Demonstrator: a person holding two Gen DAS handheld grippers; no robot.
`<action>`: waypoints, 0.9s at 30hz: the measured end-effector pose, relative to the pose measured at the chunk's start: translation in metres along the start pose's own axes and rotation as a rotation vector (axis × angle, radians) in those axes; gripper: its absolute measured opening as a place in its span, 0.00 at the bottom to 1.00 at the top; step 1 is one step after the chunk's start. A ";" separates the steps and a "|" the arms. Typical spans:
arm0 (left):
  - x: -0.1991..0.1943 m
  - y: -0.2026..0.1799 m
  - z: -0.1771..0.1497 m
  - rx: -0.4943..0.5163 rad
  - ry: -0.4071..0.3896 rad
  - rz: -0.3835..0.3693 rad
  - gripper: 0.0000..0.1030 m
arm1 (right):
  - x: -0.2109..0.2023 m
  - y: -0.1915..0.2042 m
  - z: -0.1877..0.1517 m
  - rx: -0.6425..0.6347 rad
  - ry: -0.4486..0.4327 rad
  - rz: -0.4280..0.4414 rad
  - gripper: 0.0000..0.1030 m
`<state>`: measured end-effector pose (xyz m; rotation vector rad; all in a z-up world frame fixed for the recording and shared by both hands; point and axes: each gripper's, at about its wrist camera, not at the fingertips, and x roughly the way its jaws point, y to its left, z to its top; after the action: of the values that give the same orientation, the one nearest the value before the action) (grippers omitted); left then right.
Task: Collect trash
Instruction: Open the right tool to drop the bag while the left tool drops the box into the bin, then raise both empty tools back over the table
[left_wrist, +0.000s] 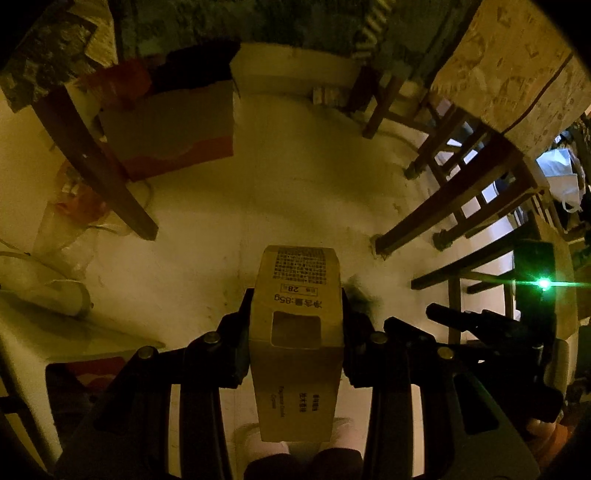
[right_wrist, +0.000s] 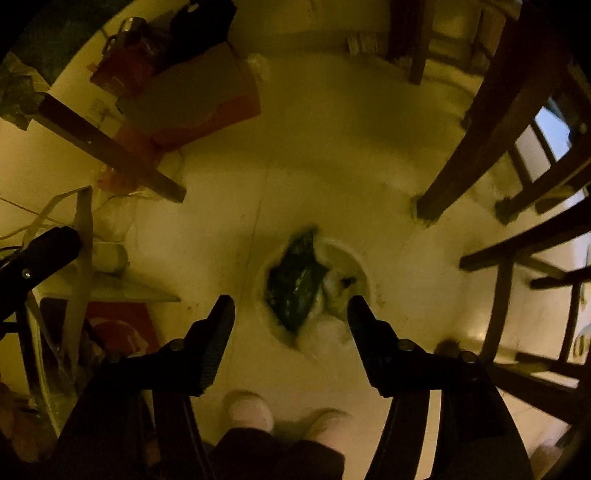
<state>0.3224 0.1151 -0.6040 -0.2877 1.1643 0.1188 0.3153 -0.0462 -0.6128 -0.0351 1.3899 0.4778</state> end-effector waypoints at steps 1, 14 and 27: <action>0.002 -0.001 0.001 -0.003 0.008 -0.009 0.37 | -0.003 -0.002 -0.002 0.010 0.003 0.002 0.58; 0.044 -0.051 0.010 0.024 0.171 -0.105 0.48 | -0.063 -0.038 -0.005 0.110 -0.032 -0.076 0.58; -0.036 -0.072 0.032 0.116 0.201 -0.042 0.53 | -0.175 -0.012 0.012 0.125 -0.110 -0.055 0.58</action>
<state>0.3540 0.0568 -0.5479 -0.2245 1.3583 -0.0156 0.3133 -0.1067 -0.4482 0.0538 1.3044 0.3409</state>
